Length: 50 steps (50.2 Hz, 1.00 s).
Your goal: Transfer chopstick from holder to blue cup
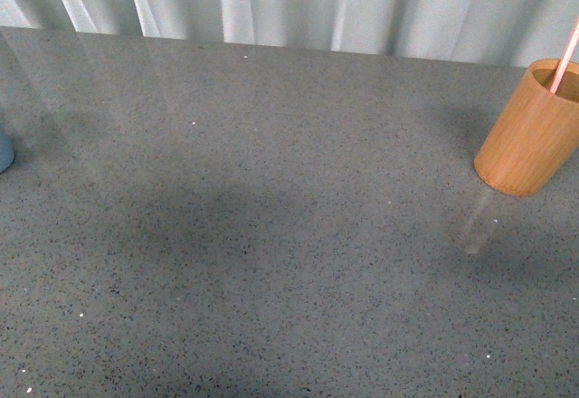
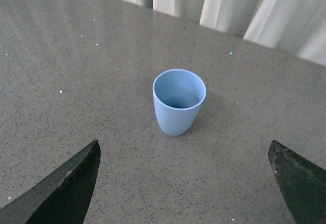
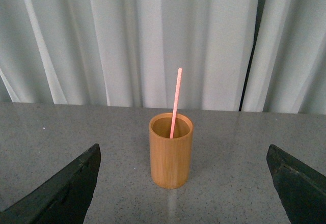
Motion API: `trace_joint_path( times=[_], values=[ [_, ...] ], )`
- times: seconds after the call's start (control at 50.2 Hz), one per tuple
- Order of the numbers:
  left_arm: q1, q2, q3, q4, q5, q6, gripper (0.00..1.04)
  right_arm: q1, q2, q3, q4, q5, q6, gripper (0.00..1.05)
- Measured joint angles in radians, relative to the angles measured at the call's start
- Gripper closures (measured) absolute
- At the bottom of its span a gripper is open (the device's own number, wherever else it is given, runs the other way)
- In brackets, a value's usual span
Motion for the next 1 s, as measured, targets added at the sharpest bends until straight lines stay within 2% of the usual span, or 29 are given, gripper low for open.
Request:
trace_joint_path(
  times=[0.119, 0.358, 0.458, 0.697, 0.995],
  values=[
    [0.028, 0.169, 0.134, -0.085, 0.023, 0.049, 0.07, 0.0, 0.0, 0.0, 0.0, 0.0, 0.0, 0.1],
    [0.082, 0.475, 0.488, -0.36, 0.092, 0.128, 0.07, 0.0, 0.0, 0.0, 0.0, 0.0, 0.0, 0.1],
    [0.098, 0.588, 0.611, -0.42, 0.104, 0.154, 0.07, 0.0, 0.0, 0.0, 0.0, 0.0, 0.0, 0.1],
    [0.121, 0.812, 0.757, -0.451, 0.063, 0.175, 0.07, 0.0, 0.0, 0.0, 0.0, 0.0, 0.0, 0.1],
    [0.098, 0.916, 0.834, -0.438, 0.035, 0.169, 0.07, 0.0, 0.0, 0.0, 0.0, 0.0, 0.0, 0.1]
  ],
)
